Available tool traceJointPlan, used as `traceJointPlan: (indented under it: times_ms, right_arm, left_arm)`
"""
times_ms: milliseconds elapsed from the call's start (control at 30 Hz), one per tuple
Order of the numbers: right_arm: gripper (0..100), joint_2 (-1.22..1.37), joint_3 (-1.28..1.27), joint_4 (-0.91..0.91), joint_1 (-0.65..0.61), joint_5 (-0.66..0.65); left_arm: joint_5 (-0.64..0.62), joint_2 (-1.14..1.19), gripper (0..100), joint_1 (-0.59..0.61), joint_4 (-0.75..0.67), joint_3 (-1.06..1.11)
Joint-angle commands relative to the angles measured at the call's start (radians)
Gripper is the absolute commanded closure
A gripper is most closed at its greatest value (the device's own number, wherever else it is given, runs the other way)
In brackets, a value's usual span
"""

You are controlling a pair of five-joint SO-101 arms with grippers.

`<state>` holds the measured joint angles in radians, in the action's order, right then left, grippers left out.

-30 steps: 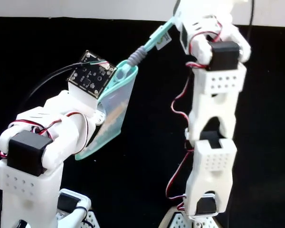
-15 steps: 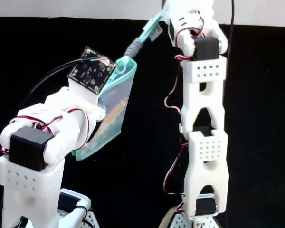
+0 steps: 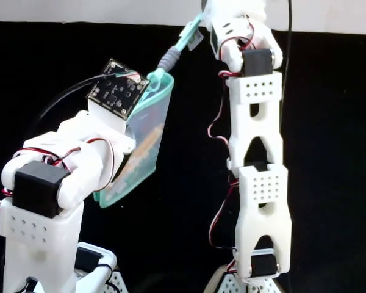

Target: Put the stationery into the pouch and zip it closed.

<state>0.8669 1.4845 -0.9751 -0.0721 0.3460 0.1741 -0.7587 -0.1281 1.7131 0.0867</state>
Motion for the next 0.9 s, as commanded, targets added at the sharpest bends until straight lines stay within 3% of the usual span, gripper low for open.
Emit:
traceJointPlan:
  times_ms: [0, 133, 333, 600, 867]
  right_arm:
    - [99.3, 0.038, 0.013, 0.071, 0.473, -0.014]
    - [99.3, 0.070, 0.013, 0.070, 0.515, -0.017]
    - [99.3, 0.137, 0.015, -0.056, 0.519, -0.135]
    - [99.3, 0.280, 0.022, -0.062, 0.521, -0.258]
    - [99.3, 0.315, 0.013, 0.104, 0.596, -0.267]
  left_arm:
    - [0.003, -0.021, 99, 0.051, 0.037, 0.044]
    - [0.003, -0.021, 99, 0.051, 0.035, 0.044]
    - [0.002, -0.021, 99, 0.053, 0.034, 0.042]
    - [0.000, -0.021, 99, 0.053, 0.034, 0.042]
    - [0.000, -0.021, 99, 0.053, 0.034, 0.042]
